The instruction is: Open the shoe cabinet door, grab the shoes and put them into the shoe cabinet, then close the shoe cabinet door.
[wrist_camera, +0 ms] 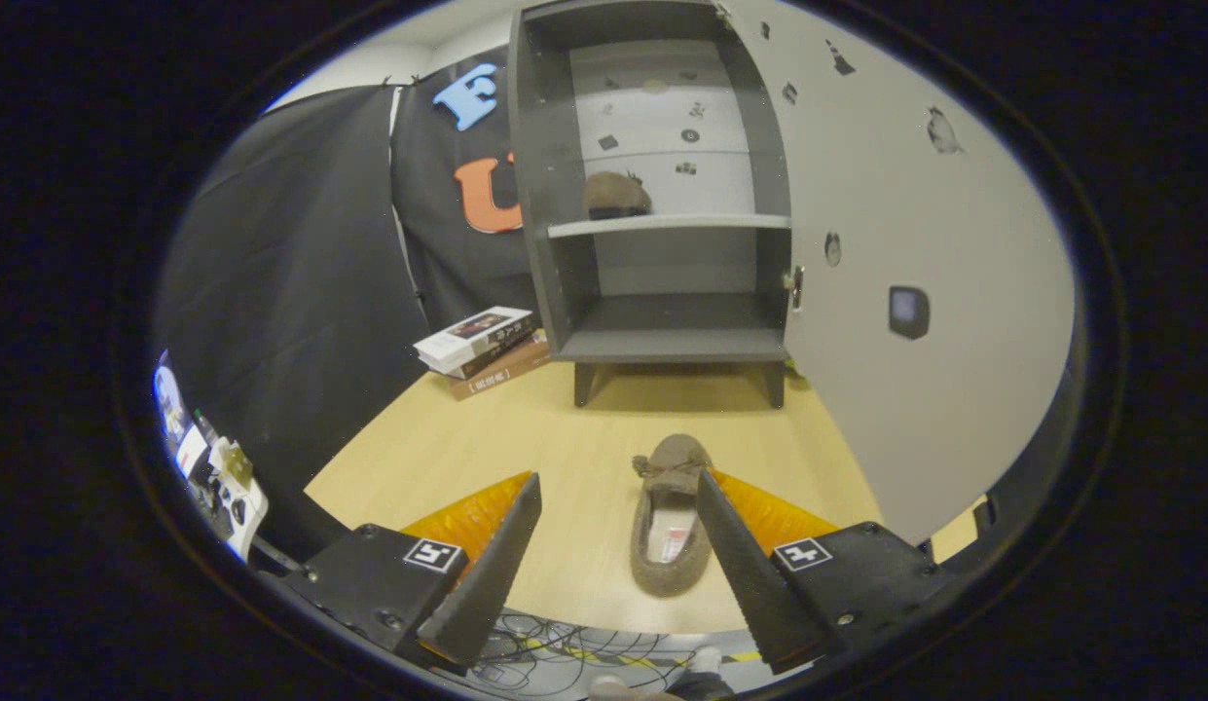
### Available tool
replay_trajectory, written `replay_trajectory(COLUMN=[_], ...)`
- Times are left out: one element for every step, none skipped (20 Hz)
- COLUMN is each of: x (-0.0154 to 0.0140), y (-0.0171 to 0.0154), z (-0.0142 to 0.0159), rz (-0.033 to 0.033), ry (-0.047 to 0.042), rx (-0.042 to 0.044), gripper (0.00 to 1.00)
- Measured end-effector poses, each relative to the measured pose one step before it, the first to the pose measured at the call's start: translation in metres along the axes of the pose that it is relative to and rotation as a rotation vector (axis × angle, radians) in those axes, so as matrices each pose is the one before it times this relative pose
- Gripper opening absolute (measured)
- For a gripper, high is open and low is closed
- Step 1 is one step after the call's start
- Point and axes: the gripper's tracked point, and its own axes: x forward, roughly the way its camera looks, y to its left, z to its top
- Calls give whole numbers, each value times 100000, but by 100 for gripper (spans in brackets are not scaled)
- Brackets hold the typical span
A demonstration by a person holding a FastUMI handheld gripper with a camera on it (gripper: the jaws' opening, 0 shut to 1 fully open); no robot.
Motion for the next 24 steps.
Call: replay_trajectory(x=[1619, 1577, 1678, 1370, 1378, 1420, 1369, 1205, 1157, 841, 939, 956, 747, 876, 723, 627, 747, 562, 347, 93, 36, -71, 45, 58], y=[-116, -26, -186, -266, -306, -384, -430, -235, -354, -196, 29, 210, 117, -300, -212, -270, -64, -76, -12, -240, -266, -296, -423, -248], z=[-1153, -1012, -559, -915, -530, -484, -311, -301, 53, 224, 359, 206, 195, 197, 431, 477, 376, 304, 134, -110, 120, -4, 210, -69], rz=[-495, -382, -1150, -342, -689, -429, -133, 650, -881, -305, 248, 655, 171, -781, -1102, -1016, -199, 293, 740, -773, -770, -401, -222, 146], ry=[3166, 1837, 1314, 2427, 1884, 2385, 2818, 1896, 1320, 413, 603, 838, 1023, 520, -43, 32, 9, 249, 637, 1006, 201, 520, 82, 627], rx=[-673, -1044, -1561, -605, 1079, 1279, 1515, 1808, 1219, 794, 769, 758, -151, -582, -208, -84, 127, -416, -738, -1128, -831, -542, -68, 1373], gripper=[100, 100, 100, 100, 100, 100, 100, 100, 100, 100, 100, 100, 100, 100, 100, 100, 100, 100, 100, 100, 96, 86, 72, 59])
